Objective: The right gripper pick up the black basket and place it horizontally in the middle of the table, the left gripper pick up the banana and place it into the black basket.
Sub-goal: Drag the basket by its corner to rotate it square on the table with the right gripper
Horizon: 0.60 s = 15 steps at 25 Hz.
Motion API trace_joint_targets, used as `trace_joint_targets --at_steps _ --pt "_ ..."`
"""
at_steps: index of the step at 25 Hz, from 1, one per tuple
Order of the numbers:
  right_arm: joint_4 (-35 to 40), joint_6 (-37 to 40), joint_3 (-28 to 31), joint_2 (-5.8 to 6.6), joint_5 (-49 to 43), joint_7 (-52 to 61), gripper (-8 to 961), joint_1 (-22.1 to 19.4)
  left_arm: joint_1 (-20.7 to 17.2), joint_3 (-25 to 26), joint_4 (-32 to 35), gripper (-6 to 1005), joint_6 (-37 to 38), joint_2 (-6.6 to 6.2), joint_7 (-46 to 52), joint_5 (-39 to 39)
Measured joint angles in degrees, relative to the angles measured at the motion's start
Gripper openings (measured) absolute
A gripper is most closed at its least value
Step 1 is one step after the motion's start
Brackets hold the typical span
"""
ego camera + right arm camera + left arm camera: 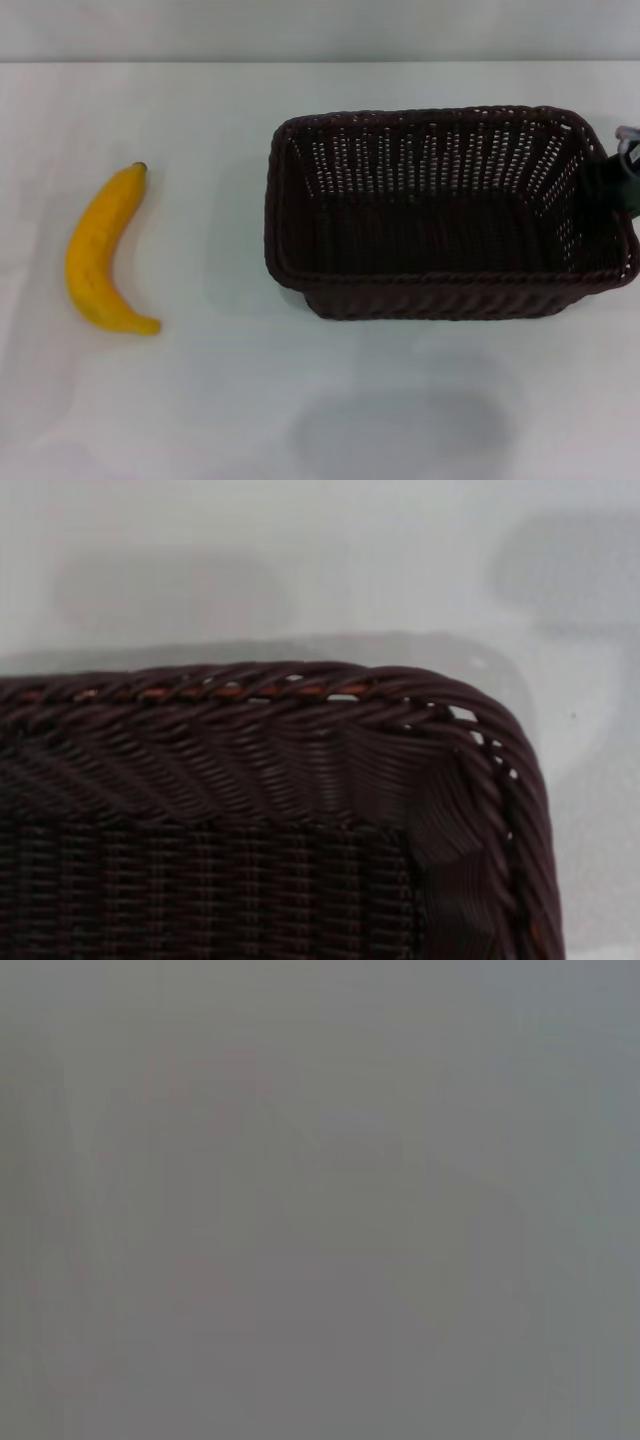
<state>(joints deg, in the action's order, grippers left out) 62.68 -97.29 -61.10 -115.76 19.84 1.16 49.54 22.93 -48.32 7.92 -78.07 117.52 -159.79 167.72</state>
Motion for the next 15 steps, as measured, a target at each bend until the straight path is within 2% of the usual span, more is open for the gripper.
trace_joint_targets --at_steps 9,15 --pt "1.15 0.97 0.05 0.57 2.72 -1.19 157 -1.19 0.16 -0.01 0.0 863 0.03 0.07 0.0 -0.08" --pt "2.31 1.28 1.78 1.62 5.84 -3.17 202 -2.63 -0.32 -0.03 0.03 862 -0.07 0.48 0.0 -0.17"
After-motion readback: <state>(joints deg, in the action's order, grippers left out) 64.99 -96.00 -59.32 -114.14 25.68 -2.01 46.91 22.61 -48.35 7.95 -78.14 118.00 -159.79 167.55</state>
